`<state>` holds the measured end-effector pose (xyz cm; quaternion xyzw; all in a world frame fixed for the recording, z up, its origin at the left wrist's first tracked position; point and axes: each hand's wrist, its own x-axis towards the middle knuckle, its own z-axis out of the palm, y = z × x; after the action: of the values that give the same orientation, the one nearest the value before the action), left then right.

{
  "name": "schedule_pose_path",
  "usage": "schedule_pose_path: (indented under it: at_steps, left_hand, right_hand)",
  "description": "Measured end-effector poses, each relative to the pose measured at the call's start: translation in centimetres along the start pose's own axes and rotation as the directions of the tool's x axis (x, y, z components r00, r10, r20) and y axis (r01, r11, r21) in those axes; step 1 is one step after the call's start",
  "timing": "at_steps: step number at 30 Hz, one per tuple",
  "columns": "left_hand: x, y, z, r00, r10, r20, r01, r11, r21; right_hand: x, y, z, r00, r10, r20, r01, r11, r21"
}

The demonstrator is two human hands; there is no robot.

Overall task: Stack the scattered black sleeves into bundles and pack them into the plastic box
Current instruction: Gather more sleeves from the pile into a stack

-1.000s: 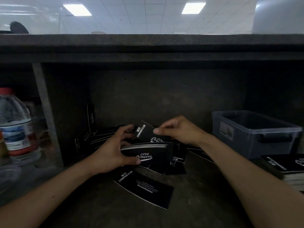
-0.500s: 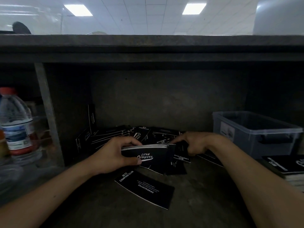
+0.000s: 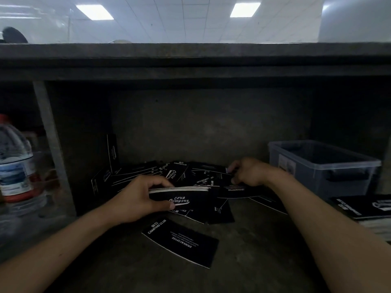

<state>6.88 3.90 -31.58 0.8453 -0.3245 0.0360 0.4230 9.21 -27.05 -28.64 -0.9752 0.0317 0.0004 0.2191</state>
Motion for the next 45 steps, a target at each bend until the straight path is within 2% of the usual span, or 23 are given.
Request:
schedule_pose_path:
  at_steps: [3, 6, 7, 9, 13, 15, 17, 19, 20, 21, 23, 24, 26, 30, 32, 36, 40, 42, 43, 45]
  left_hand:
    - [0.1, -0.3, 0.1, 0.999, 0.005, -0.034, -0.005, 1.000, -0.003]
    - [0.2, -0.6, 0.2, 0.997, -0.014, -0.073, 0.014, 1.000, -0.006]
    - [0.2, -0.8, 0.2, 0.997, -0.007, -0.077, 0.007, 1.000, -0.009]
    - [0.2, -0.9, 0.2, 0.997, 0.016, -0.074, -0.017, 1.000, -0.012]
    - [0.2, -0.9, 0.0, 0.996, 0.073, -0.040, -0.073, 0.997, 0.013]
    - [0.2, -0.5, 0.2, 0.998, 0.063, -0.005, -0.063, 0.998, 0.022]
    - [0.1, -0.2, 0.2, 0.999, 0.047, 0.012, -0.047, 0.999, 0.022]
    - [0.2, -0.1, -0.2, 0.999, 0.041, -0.002, -0.041, 0.999, 0.001]
    - [0.2, -0.1, -0.5, 0.999, 0.032, -0.014, -0.032, 0.999, -0.011]
    - [0.2, -0.2, -0.8, 1.000, 0.016, -0.022, -0.016, 1.000, -0.014]
    - [0.2, -0.4, -1.2, 0.999, -0.035, -0.012, 0.035, 0.999, 0.016]
    - [0.1, -0.4, -1.2, 0.998, -0.057, 0.002, 0.057, 0.997, 0.050]
    - [0.1, -0.5, -1.2, 0.996, -0.088, 0.016, 0.086, 0.990, 0.109]
    - [0.1, 0.2, -1.3, 0.978, -0.197, 0.072, 0.193, 0.979, 0.060]
    - [0.1, 0.3, -1.3, 0.976, -0.202, 0.080, 0.197, 0.978, 0.061]
    - [0.0, 0.2, -1.4, 0.981, -0.151, 0.118, 0.148, 0.988, 0.036]
    - [-0.2, 0.1, -0.8, 0.985, -0.045, 0.165, 0.048, 0.999, -0.012]
    - [0.0, -0.5, -1.1, 0.994, -0.004, 0.106, -0.004, 0.997, 0.075]
    - [0.1, -0.6, -1.3, 0.997, -0.015, 0.070, 0.005, 0.991, 0.133]
    - [0.2, -0.4, -1.9, 0.995, -0.087, 0.056, 0.077, 0.984, 0.161]
  right_hand:
    - [0.3, 0.1, -0.5, 0.989, 0.041, -0.142, 0.010, 0.941, 0.338]
    - [-0.1, -0.5, -1.0, 0.978, 0.155, -0.143, -0.030, 0.773, 0.633]
    - [-0.3, -0.8, -0.9, 0.981, 0.164, -0.108, -0.049, 0.736, 0.675]
    - [-0.6, -1.6, 0.0, 0.992, 0.128, 0.000, -0.095, 0.734, 0.672]
    - [-1.9, -3.7, 1.7, 0.959, -0.065, 0.277, -0.145, 0.727, 0.671]
    - [-1.8, -4.0, 1.8, 0.960, -0.130, 0.247, -0.091, 0.692, 0.716]
    - [-1.1, -3.8, 2.1, 0.995, -0.097, 0.032, 0.043, 0.683, 0.729]
    - [0.1, -2.9, 2.7, 0.969, -0.041, -0.245, 0.198, 0.724, 0.660]
    - [0.8, -2.2, 3.1, 0.940, -0.056, -0.337, 0.255, 0.772, 0.582]
    - [1.6, -1.5, 3.6, 0.924, -0.113, -0.367, 0.284, 0.842, 0.458]
    - [2.5, -0.4, 4.9, 0.947, -0.222, -0.233, 0.252, 0.962, 0.103]
    - [2.9, -0.2, 5.5, 0.964, -0.222, -0.147, 0.217, 0.975, -0.050]
    - [3.3, -0.4, 6.0, 0.982, -0.178, -0.062, 0.164, 0.968, -0.190]
    - [2.3, -1.5, 4.8, 0.972, -0.191, -0.135, 0.158, 0.962, -0.224]
    - [1.5, -1.5, 4.5, 0.966, -0.216, -0.141, 0.188, 0.964, -0.188]
    - [0.6, -1.4, 4.6, 0.969, -0.228, -0.093, 0.226, 0.974, -0.027]
    - [0.4, -2.0, 4.8, 0.964, -0.219, -0.151, 0.232, 0.970, 0.077]
    - [0.5, -2.0, 5.4, 0.967, -0.238, -0.088, 0.240, 0.971, 0.014]
    - [0.6, -2.0, 5.5, 0.967, -0.250, -0.042, 0.249, 0.968, -0.022]
    - [0.5, -1.9, 5.0, 0.968, -0.250, 0.008, 0.250, 0.968, 0.022]
